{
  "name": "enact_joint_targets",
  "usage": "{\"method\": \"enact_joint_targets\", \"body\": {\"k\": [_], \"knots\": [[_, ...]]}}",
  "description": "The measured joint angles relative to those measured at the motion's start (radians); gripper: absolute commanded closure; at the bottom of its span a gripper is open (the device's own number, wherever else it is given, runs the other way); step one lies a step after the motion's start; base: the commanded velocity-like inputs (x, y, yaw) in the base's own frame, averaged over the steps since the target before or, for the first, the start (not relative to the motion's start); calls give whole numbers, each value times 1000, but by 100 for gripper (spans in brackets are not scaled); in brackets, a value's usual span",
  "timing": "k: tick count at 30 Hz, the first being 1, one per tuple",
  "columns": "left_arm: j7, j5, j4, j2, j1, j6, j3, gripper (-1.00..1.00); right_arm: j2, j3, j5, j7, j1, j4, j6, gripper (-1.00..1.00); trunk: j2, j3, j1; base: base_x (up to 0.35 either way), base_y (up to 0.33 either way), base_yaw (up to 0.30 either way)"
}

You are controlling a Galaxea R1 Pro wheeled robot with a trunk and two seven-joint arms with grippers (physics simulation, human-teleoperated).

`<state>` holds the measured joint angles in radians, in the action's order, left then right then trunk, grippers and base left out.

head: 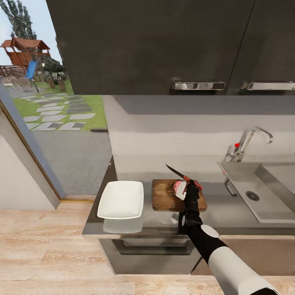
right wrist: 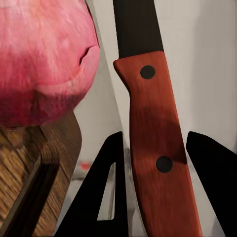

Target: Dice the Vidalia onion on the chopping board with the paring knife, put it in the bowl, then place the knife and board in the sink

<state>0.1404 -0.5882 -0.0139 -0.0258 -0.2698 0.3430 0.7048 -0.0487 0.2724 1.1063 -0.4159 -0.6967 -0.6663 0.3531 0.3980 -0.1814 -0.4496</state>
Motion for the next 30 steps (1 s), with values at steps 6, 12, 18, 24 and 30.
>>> {"method": "enact_joint_targets", "body": {"k": [6,12,18,24,30], "knots": [[0,1,0,0,0,0,0,-100,1,0,0,0,0,1,-1,100,0,0,0,-23,0,0],[0,0,0,0,0,0,0,-100,1,-1,-1,0,0,14,-1,100,0,0,0,-1,0,0],[0,0,0,0,0,0,0,-100,1,-3,-1,0,0,38,-1,100,0,0,0,0,0,0],[0,0,0,0,0,0,0,-100,0,-4,-6,-136,0,59,-2,100,0,0,0,0,0,0],[0,0,0,0,0,0,0,-100,0,-6,-4,-145,0,53,-5,100,0,0,0,0,0,0]]}}
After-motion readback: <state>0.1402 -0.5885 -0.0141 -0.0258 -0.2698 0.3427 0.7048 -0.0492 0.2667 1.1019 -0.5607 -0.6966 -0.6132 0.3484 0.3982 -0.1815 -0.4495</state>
